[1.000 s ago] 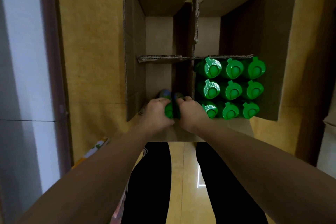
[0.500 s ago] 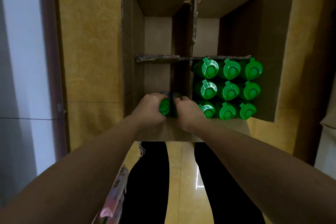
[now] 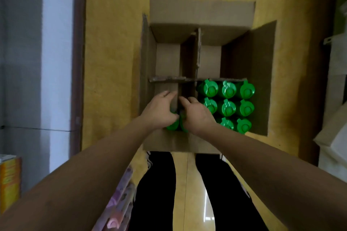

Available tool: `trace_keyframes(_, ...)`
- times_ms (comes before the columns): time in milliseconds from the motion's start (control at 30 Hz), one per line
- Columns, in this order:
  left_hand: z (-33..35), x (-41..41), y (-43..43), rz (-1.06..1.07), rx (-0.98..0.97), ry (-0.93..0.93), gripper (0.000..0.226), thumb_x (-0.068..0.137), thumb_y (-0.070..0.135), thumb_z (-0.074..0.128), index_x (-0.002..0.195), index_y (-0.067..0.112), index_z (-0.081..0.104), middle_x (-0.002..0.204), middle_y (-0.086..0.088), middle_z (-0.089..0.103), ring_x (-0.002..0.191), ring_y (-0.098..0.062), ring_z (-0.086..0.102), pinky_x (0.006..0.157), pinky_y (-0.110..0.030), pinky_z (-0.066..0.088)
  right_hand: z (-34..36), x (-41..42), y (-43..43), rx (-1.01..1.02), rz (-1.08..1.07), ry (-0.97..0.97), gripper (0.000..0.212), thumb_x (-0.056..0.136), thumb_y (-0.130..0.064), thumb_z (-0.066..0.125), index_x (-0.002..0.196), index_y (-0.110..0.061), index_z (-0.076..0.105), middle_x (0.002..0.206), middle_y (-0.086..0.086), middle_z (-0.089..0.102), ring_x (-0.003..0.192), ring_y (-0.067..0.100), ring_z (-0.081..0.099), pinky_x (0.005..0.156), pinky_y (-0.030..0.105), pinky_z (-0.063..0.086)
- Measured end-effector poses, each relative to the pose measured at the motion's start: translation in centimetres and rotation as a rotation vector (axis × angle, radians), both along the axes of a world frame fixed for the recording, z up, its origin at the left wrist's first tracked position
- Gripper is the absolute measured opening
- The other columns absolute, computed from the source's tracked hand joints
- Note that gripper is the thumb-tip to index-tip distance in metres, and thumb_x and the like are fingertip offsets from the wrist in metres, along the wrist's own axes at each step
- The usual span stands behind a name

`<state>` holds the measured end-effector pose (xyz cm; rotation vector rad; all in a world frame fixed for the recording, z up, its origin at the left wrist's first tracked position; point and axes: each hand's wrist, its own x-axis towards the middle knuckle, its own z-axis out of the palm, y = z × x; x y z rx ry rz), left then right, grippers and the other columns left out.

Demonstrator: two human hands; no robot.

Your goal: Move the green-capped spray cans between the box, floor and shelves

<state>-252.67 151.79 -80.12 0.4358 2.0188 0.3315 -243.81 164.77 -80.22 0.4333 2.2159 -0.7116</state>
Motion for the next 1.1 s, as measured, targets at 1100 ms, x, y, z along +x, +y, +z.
trace_keyframes(1100,70.8,-8.3,18.5,-0.353,0.433,1.211,0.087,0.089,0.076,0.042,0.16,0.035,0.013,0.169,-0.001,0.004,0.154,-0.038,0.001,0.119,-0.059,0.018,69.6,-2.9,19.2,0.865,-0.309,0.786,0.087,0.089,-0.064,0.06,0.158,-0.037,0.015,0.167,0.01,0.015,0.151,0.039,0.016,0.118,0.062,0.022)
